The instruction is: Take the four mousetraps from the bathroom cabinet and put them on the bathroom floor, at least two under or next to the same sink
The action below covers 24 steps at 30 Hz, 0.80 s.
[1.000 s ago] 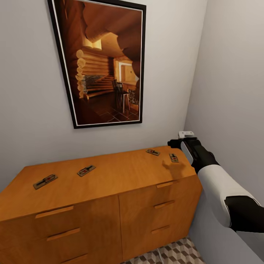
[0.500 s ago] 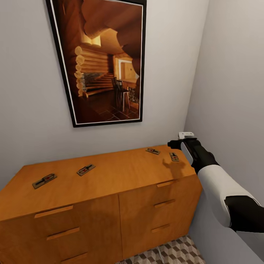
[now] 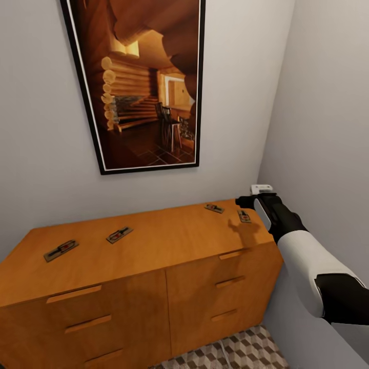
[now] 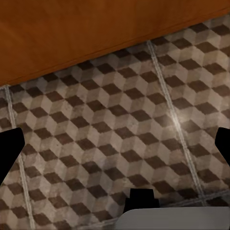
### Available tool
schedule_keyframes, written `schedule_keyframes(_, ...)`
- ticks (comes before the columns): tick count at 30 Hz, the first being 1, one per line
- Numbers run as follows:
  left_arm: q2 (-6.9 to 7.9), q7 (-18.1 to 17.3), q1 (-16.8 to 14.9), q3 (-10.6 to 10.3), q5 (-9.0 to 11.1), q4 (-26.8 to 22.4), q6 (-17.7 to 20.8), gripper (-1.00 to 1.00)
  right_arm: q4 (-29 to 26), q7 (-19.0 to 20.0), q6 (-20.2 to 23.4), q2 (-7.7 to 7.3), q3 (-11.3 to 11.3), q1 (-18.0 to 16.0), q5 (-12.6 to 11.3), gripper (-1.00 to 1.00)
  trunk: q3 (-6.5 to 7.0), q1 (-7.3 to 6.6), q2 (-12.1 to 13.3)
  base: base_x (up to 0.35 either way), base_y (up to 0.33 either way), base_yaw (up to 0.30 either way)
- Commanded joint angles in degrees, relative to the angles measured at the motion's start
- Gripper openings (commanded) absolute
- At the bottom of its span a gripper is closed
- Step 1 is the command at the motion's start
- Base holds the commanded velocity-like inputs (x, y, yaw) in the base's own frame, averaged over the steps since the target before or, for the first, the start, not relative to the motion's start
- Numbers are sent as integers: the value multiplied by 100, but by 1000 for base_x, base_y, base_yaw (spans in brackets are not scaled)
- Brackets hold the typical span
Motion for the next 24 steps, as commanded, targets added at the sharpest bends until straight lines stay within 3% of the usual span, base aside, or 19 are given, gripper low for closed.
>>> schedule_keyframes(1, -3, 35, -10, -47, -1, 23, -34, 100, -7, -50, 25, -22, 44, -3, -58, 100, -16, 0, -4, 0, 0, 0)
schedule_keyframes(24, -4, 35, -10, -47, -1, 23, -34, 100, 94, 193, 16, -230, 46, -3, -58, 100, -228, 0, -4, 0, 0, 0)
